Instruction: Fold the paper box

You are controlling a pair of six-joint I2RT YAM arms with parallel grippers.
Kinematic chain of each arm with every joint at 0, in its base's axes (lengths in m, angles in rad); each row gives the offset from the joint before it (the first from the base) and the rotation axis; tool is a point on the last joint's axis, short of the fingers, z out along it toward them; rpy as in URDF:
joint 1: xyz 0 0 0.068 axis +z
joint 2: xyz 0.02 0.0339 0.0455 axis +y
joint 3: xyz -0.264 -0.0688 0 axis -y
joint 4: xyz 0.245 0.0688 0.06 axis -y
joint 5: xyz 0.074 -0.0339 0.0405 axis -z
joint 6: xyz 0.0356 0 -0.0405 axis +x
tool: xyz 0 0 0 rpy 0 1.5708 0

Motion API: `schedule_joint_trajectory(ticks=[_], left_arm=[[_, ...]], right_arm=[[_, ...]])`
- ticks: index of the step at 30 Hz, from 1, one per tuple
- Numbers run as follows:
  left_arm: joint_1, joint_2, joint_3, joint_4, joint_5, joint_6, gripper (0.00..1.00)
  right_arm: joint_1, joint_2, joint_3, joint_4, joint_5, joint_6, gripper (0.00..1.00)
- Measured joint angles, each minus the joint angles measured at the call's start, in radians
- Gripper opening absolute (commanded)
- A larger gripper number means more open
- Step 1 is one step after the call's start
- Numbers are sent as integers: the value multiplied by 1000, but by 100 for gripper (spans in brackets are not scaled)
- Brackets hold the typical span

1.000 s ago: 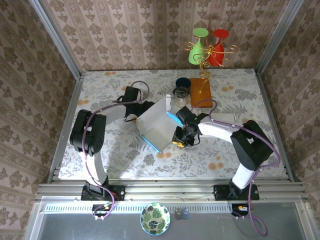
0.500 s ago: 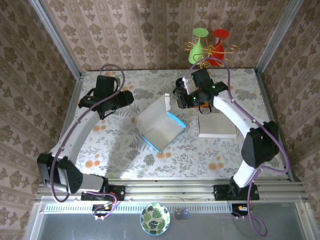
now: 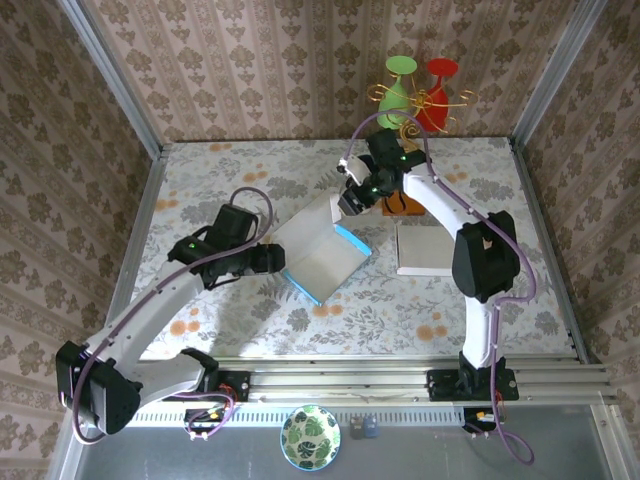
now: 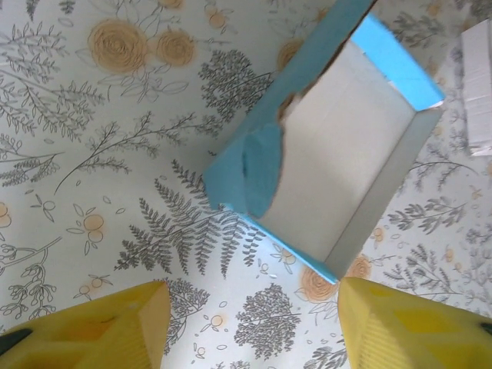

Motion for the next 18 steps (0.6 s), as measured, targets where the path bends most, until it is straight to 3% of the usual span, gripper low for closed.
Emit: schedule_joint_trajectory(ticks=[10, 18], left_arm=[[6, 66, -9, 34, -19, 5, 58], [48, 134, -8, 53, -12, 28, 49]], right_arm=[[4, 96, 61, 2, -35, -69, 53], [9, 139, 123, 9, -68, -74, 52]])
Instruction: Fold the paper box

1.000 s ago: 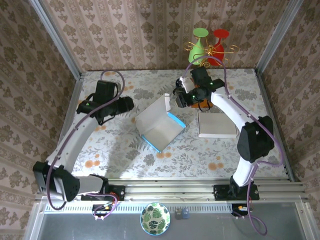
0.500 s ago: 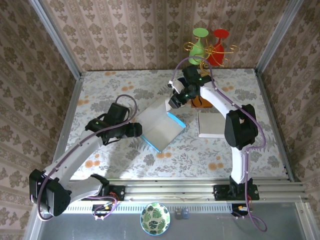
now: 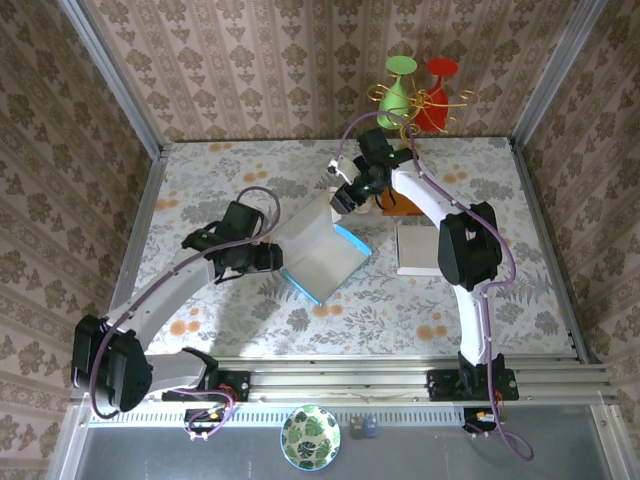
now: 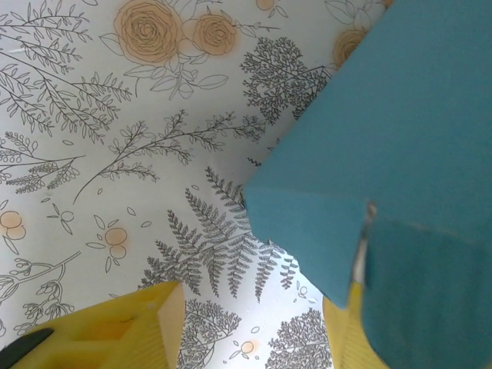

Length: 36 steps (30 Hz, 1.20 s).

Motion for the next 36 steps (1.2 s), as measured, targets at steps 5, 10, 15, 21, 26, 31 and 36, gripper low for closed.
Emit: schedule_joint_trajectory(ticks=[5, 10, 15, 21, 26, 31, 36], left_arm=[[14, 42, 4, 20, 10, 13, 45], [14, 78, 26, 27, 13, 36, 38], [19, 97, 49, 28, 10, 65, 28], [21, 130, 84, 31, -14, 108, 21], [37, 137, 97, 28, -48, 146, 14], [83, 162, 136, 30, -64, 198, 8], [133, 186, 175, 25, -72, 245, 30]], right_arm=[[2, 14, 11, 0, -16, 0, 48], [2, 24, 26, -1, -20, 1, 40], [2, 24, 44, 0, -24, 3, 26], [4, 24, 53, -1, -31, 9, 4], [13, 23, 48, 4, -30, 23, 0], [36, -45, -80, 69, 2, 78, 0], [68, -182, -283, 162, 55, 142, 0]])
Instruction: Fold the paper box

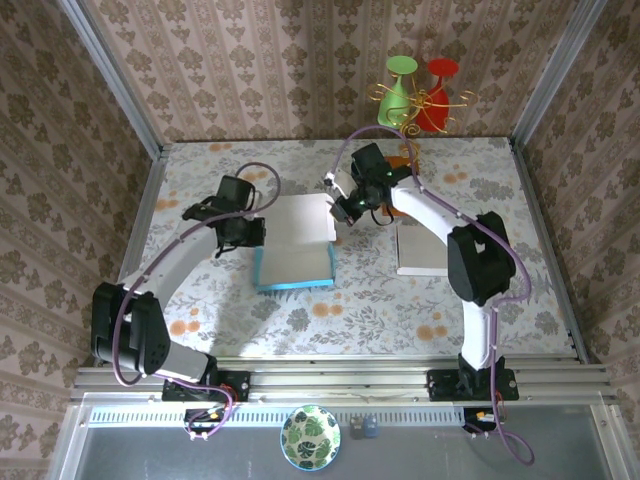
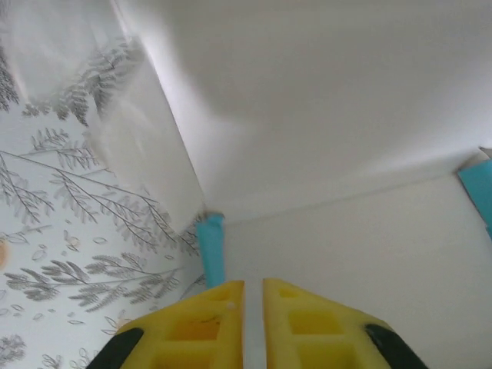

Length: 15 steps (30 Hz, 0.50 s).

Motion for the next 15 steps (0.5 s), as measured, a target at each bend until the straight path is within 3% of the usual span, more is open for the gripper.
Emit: schedule_joint_trajectory(ticks=[2, 4, 10, 15], left_arm=[[15, -3, 11, -4, -8, 18, 40], [32, -15, 12, -4, -8, 37, 44], [101, -67, 8, 19, 100, 126, 45], [104, -50, 8, 20, 185, 194, 45]], right_arm=[[8, -33, -40, 21, 11, 13, 0], [10, -49, -53, 27, 21, 18, 0], [5, -59, -64, 34, 42, 20, 0], [3, -64, -79, 42, 43, 22, 0]])
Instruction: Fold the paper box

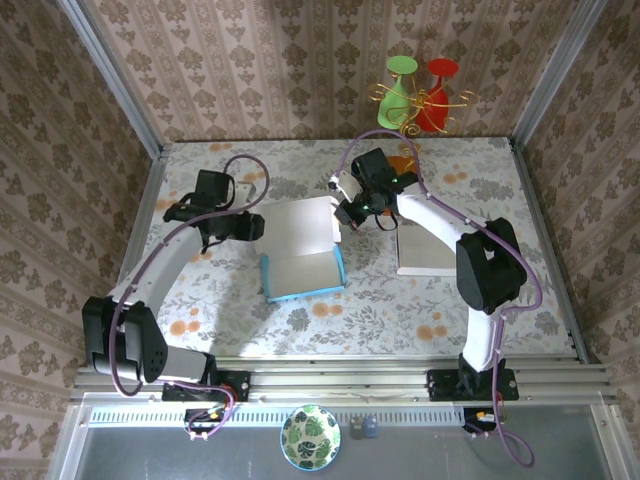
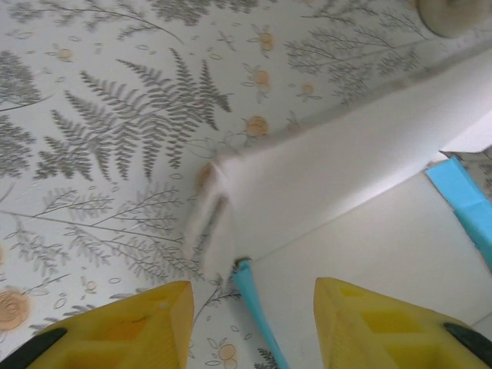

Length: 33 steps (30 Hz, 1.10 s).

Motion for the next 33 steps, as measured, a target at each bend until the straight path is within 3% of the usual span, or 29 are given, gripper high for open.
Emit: schedule_joint_trajectory(ticks=[12, 24, 33], left_arm=[[39, 111, 27, -23, 11, 70, 43], [43, 131, 35, -11, 31, 76, 8], [20, 139, 37, 8, 3, 39, 0]], right_arm=[[0, -2, 0, 0, 0, 0, 0], [0, -2, 0, 0, 0, 0, 0], [27, -2, 0, 0, 58, 62, 0]])
